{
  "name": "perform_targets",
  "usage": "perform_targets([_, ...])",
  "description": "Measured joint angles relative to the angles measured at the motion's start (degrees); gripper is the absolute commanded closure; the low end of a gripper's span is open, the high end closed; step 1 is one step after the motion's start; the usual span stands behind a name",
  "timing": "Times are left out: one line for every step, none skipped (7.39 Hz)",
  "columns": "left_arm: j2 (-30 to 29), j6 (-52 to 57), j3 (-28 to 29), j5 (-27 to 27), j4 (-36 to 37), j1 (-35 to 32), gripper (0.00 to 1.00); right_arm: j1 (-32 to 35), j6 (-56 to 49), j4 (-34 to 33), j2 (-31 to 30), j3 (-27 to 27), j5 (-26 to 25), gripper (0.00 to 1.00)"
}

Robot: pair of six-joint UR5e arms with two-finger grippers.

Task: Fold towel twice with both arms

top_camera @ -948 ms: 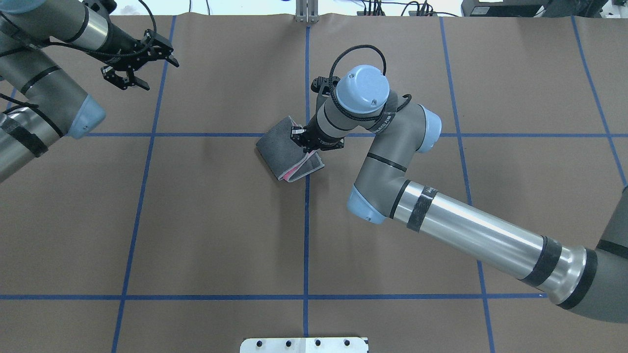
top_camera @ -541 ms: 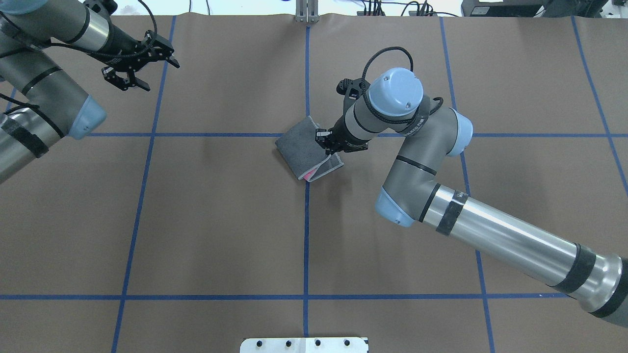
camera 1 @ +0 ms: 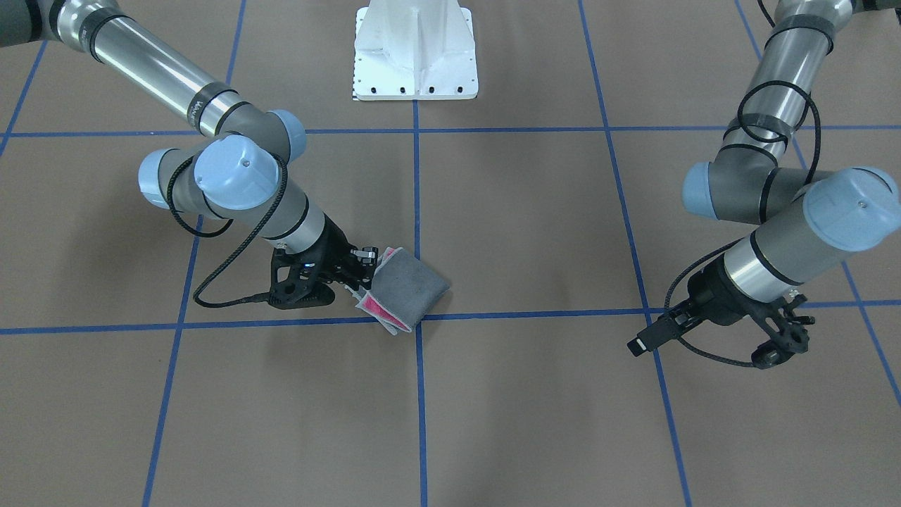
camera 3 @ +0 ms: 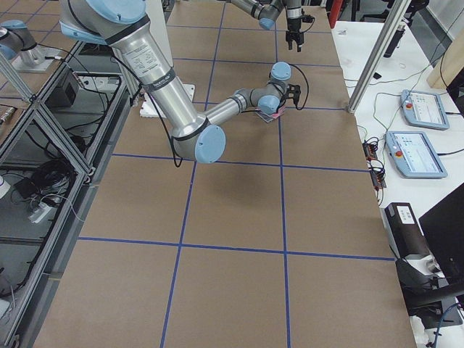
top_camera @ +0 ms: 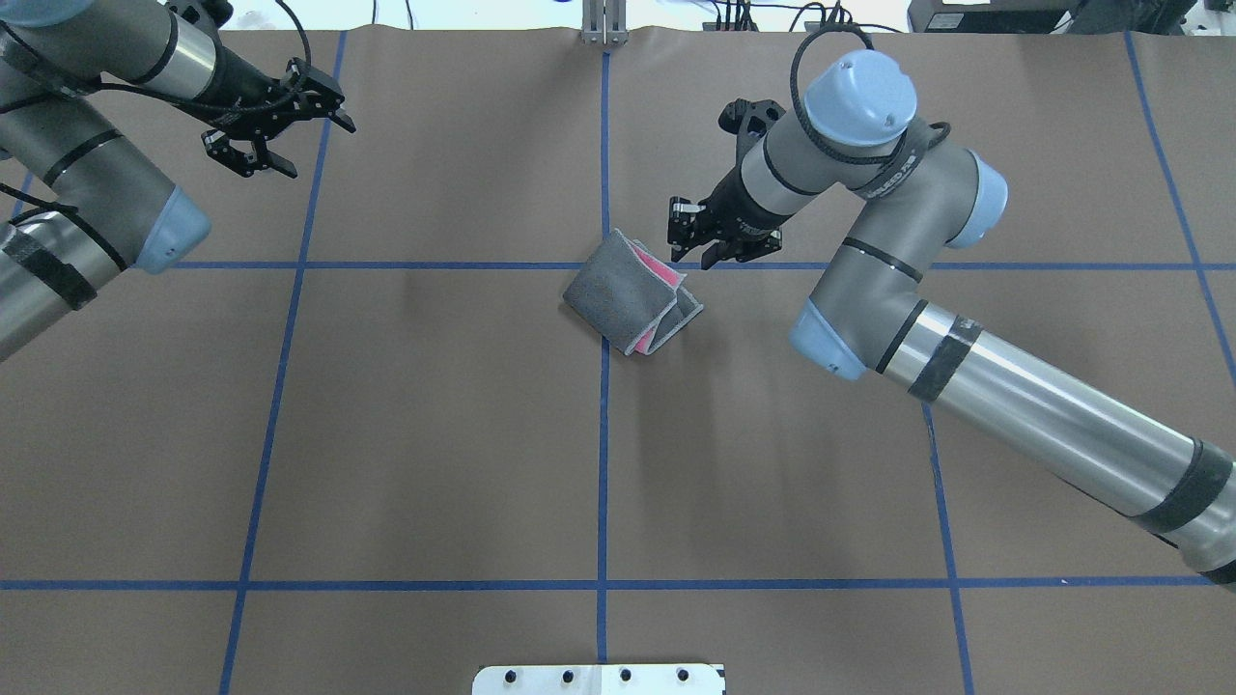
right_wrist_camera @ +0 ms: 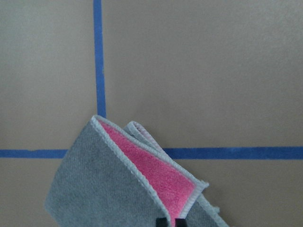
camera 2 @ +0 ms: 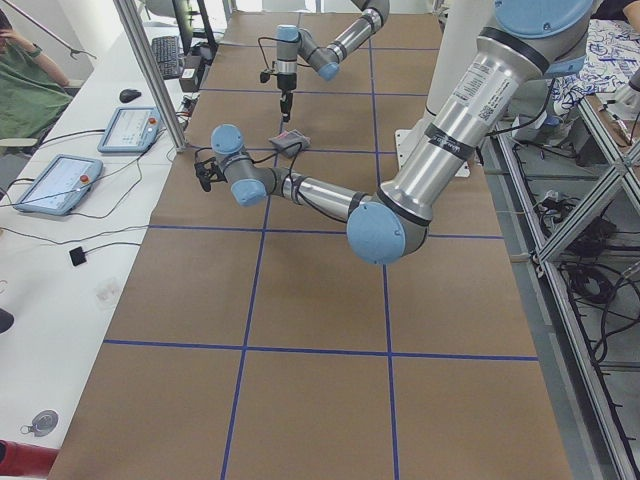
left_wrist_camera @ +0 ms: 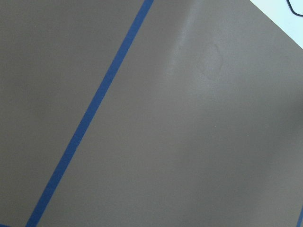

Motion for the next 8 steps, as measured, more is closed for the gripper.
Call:
perform_targets([0.1, 0.0, -0.5, 0.1, -0.1, -0.1, 0.0, 3.1, -0.1, -1.1, -0.2, 0.0, 2.9, 0.0])
perform_targets([0.2, 1.2, -0.7, 0.3, -0.1, -0.4, 0.0, 6.2, -0.8, -1.9, -0.6, 0.1, 5.2, 0.0])
perform_targets([0.4, 5.2, -1.0, 0.3, 0.1, -1.4, 0.0, 9.7, -3.9, -3.3, -1.5, 0.1, 7.1, 0.0])
perform_targets([1.5, 12.6, -1.0, 0.1, 0.3, -3.3, 0.0, 13.3, -11.5, -5.8, -3.1, 0.2, 8.3, 0.0])
perform_targets([3.4, 22.5, -1.0, 0.1, 1.3, -6.1, 0.0, 17.1, -23.2, -9.8, -5.4, 0.3, 8.7, 0.0])
perform_targets([4.9, 33.7, -1.1, 0.0, 5.1, -9.6, 0.0, 20.8, -35.4, -15.5, -7.3, 0.3, 8.5, 0.0])
perform_targets([5.6, 46.4, -1.5, 0.0, 12.9, -13.7, 0.0, 24.9, -47.9, -22.9, -8.5, 0.4, 7.3, 0.0])
perform_targets([5.9, 58.5, -2.0, 0.1, 20.6, -17.4, 0.0, 28.3, -58.6, -29.9, -9.0, 0.8, 4.7, 0.0])
